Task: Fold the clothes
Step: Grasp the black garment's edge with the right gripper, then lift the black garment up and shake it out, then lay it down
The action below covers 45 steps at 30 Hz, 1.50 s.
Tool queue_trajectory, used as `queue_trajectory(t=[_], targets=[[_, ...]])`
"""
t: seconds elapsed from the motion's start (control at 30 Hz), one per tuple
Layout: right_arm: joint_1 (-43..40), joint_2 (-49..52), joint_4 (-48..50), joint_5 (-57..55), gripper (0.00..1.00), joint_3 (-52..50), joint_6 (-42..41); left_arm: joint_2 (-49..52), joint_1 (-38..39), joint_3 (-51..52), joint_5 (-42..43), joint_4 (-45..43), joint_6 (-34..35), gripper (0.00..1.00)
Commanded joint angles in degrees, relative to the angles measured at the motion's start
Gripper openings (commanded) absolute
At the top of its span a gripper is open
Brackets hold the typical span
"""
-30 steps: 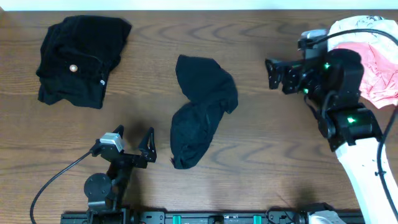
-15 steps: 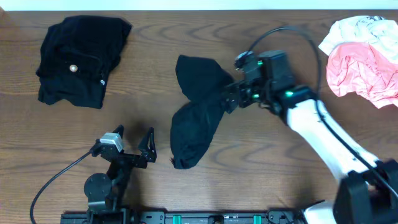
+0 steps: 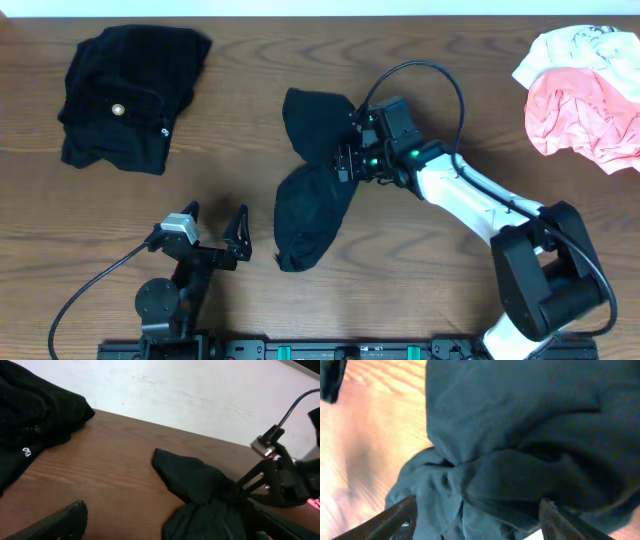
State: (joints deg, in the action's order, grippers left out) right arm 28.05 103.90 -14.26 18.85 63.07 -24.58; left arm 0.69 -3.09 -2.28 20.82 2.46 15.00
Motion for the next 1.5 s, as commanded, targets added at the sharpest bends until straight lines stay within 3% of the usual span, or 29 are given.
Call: queue_trajectory(t=[0.0, 0.3, 0.53, 0.77, 0.97, 1.23, 1.47], targets=[[1.09, 1.31, 1.42, -2.1, 0.72, 0.15, -7.56, -0.35, 0.28, 1.7, 0.55, 0.61, -0.33, 0.98], [1.6, 2.12, 0.81, -8.33, 0.54, 0.15, -9.27, -0.35, 0.28, 1.7, 0.55, 0.61, -0.33, 0.98], [1.57, 2.25, 0.17, -8.41, 0.01, 0.15, -9.22, -0.35, 0.28, 1.7, 0.55, 0.61, -0.33, 0.98], [0.48, 1.38, 0.11, -5.77, 0.01, 2.56, -6.29, -0.35, 0.28, 1.7, 0.57, 0.61, -0.33, 0.98], [-2.34, -3.67, -7.45, -5.73, 0.01, 14.19, 1.7, -0.35, 0.28, 1.7, 0.57, 0.59, -0.33, 0.98], [-5.4, -7.69, -25.09, -21.4, 0.01, 36.48, 12.74, -0.35, 0.28, 1.7, 0.57, 0.61, -0.33, 0.98], [-8.31, -7.72, -37.77, -35.67, 0.01, 51.52, 15.96, -0.35, 0.28, 1.7, 0.55, 0.61, -0.33, 0.98]])
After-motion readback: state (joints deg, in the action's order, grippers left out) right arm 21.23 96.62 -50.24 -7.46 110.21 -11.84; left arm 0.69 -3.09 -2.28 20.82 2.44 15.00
